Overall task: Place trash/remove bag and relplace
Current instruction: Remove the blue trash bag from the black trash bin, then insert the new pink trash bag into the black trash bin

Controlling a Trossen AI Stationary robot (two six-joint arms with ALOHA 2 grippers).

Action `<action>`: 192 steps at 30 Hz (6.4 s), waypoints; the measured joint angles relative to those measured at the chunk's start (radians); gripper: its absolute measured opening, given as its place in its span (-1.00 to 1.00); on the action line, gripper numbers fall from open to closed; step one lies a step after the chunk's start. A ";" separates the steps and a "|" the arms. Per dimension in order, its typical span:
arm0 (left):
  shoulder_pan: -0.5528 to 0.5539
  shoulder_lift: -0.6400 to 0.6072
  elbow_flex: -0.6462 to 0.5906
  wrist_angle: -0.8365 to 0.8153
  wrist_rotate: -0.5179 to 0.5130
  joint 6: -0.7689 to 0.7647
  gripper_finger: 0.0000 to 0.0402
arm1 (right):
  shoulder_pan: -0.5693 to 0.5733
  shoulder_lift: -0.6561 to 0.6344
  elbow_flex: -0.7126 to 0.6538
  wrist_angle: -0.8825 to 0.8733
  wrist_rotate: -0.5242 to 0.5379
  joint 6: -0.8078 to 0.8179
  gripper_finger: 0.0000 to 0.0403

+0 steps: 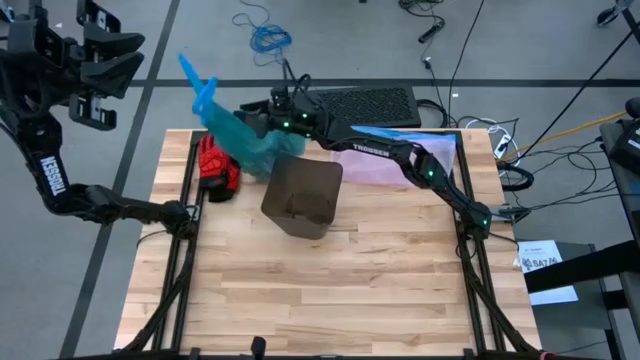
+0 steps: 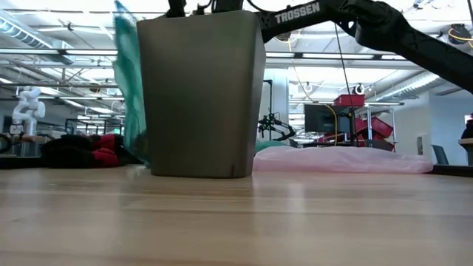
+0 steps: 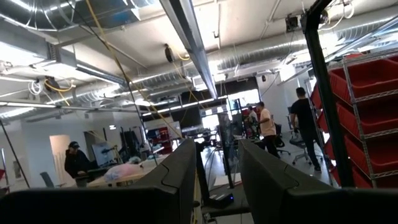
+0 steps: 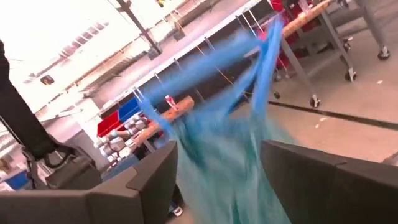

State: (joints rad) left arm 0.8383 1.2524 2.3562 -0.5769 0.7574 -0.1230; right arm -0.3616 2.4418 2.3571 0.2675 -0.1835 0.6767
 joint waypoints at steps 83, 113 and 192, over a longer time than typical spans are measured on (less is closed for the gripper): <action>0.222 0.179 -1.109 0.085 -0.244 0.238 -1.00 | 0.207 -0.693 0.000 -1.377 0.119 -0.319 -1.00; 0.303 -0.134 -1.007 0.052 -0.237 0.155 -1.00 | 0.402 -0.353 -0.002 -1.686 -0.194 -0.314 -1.00; 0.344 -0.154 -1.007 0.032 -0.235 0.101 -1.00 | -0.575 -0.027 -0.002 -1.838 0.083 -0.987 0.06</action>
State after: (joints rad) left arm 1.1824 1.0985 1.3495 -0.5452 0.5224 -0.0216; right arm -0.9365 2.4150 2.3554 -1.5703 -0.1006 -0.3100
